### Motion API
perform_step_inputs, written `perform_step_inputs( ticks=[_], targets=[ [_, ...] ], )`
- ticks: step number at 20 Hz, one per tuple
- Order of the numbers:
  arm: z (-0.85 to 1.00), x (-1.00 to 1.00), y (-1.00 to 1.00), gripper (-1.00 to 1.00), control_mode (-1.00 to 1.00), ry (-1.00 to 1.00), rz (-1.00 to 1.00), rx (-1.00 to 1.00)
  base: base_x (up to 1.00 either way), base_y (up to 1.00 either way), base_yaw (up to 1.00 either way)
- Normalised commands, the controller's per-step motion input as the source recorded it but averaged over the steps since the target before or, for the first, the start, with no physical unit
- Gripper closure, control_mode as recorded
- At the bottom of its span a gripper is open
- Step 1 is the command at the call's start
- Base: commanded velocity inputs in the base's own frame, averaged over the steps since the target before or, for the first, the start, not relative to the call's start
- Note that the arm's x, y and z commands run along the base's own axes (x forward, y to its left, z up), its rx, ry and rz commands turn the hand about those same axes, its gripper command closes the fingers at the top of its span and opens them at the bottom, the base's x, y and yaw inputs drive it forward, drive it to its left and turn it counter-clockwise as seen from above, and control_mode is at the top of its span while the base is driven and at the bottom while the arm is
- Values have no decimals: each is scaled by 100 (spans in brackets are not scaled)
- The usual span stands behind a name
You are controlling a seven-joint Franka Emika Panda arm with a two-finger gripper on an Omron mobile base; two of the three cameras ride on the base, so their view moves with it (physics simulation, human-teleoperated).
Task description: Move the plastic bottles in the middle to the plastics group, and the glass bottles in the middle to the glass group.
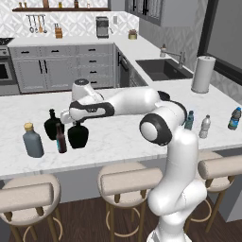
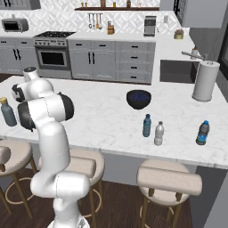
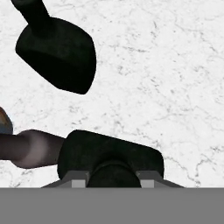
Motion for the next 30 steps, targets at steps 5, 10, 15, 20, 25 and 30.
perform_step_inputs(
  ticks=[5, 10, 15, 20, 25, 30],
  targets=[
    [-32, 0, 0, 100, -100, -4, 0, 0, 0, 0, 0],
    [-24, 5, 0, 100, -100, -11, 0, 0, 0, 0, 0],
    [-21, -2, -2, -100, -100, -6, 0, 0, 0, 0, 0],
    [23, -3, -20, -100, -100, 0, 0, 4, 0, 0, 0],
    [57, -5, -23, -100, -100, 0, 0, 16, 0, 0, 0],
    [32, -2, -70, -100, -100, 7, 0, 2, 0, 0, 0]
  ],
)
